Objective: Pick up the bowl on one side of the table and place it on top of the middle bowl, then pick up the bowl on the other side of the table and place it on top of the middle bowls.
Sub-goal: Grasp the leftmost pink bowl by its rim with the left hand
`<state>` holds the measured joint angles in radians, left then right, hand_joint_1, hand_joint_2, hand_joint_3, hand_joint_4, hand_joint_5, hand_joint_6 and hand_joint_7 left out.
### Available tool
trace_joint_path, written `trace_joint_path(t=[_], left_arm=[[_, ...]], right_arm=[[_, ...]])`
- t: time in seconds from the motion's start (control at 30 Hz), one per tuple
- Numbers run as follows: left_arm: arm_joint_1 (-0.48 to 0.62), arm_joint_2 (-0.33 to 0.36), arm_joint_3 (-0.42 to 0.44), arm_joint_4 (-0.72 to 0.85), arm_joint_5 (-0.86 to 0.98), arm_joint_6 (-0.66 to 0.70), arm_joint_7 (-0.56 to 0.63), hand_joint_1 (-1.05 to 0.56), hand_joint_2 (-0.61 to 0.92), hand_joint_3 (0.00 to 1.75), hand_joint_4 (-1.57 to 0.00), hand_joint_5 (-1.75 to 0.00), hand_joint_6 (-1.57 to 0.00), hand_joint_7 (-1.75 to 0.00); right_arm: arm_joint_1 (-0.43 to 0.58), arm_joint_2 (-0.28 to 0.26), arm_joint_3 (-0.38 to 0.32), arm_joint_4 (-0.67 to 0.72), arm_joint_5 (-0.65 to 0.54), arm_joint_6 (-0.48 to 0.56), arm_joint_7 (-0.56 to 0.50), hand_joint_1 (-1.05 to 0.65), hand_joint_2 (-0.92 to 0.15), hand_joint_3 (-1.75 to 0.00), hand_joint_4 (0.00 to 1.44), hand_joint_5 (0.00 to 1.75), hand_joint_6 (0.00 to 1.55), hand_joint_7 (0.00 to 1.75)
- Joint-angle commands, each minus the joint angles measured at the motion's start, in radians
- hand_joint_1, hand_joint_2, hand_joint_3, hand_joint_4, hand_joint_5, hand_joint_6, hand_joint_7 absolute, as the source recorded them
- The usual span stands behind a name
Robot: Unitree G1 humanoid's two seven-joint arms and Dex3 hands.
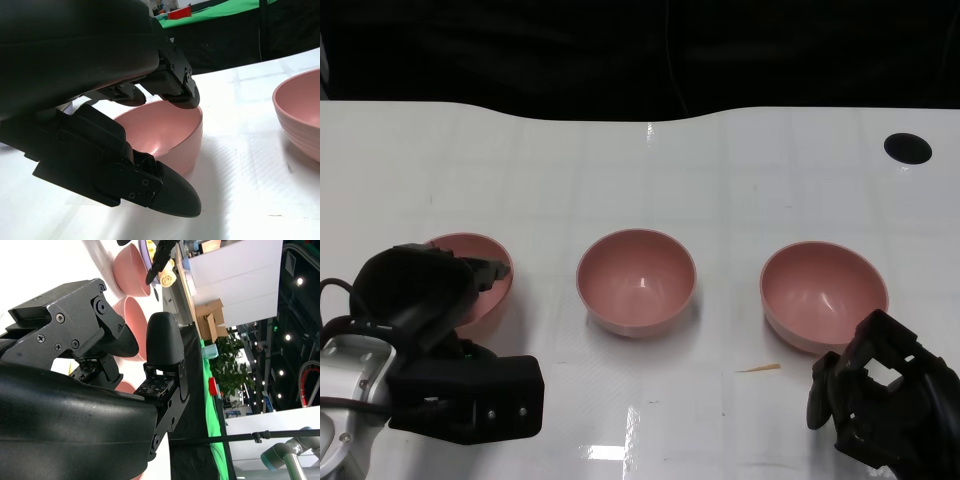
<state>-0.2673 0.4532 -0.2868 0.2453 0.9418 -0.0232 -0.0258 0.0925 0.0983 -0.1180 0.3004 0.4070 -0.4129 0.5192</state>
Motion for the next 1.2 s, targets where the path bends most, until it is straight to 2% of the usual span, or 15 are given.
trace_joint_path(t=[0.03,0.73,1.03,1.2], left_arm=[[-0.022,0.019,-0.012,0.037,-0.012,-0.003,0.026,-0.98,0.92,0.14,-0.45,-0.01,-0.58,-0.01],[-0.086,0.019,-0.05,0.222,-0.069,-0.032,0.084,-0.92,0.92,0.19,-0.46,-0.01,-0.58,0.0],[-0.136,-0.004,-0.089,0.326,-0.094,-0.041,0.111,-0.9,0.92,0.21,-0.47,-0.01,-0.58,0.0],[-0.168,-0.028,-0.108,0.398,-0.107,-0.049,0.133,-0.84,0.92,0.21,-0.49,-0.01,-0.58,0.0]], right_arm=[[0.012,-0.005,-0.002,-0.014,-0.009,-0.007,-0.013,0.01,-0.59,-1.29,0.95,1.75,0.66,1.67],[0.011,-0.01,-0.003,-0.015,0.0,0.002,-0.004,0.0,-0.6,-1.28,0.95,1.75,0.65,1.67],[0.013,-0.008,-0.001,-0.014,-0.008,-0.004,-0.012,0.0,-0.6,-1.28,0.96,1.75,0.65,1.68],[0.013,-0.004,-0.001,-0.013,-0.008,-0.01,-0.014,0.0,-0.6,-1.28,0.96,1.75,0.65,1.68]])
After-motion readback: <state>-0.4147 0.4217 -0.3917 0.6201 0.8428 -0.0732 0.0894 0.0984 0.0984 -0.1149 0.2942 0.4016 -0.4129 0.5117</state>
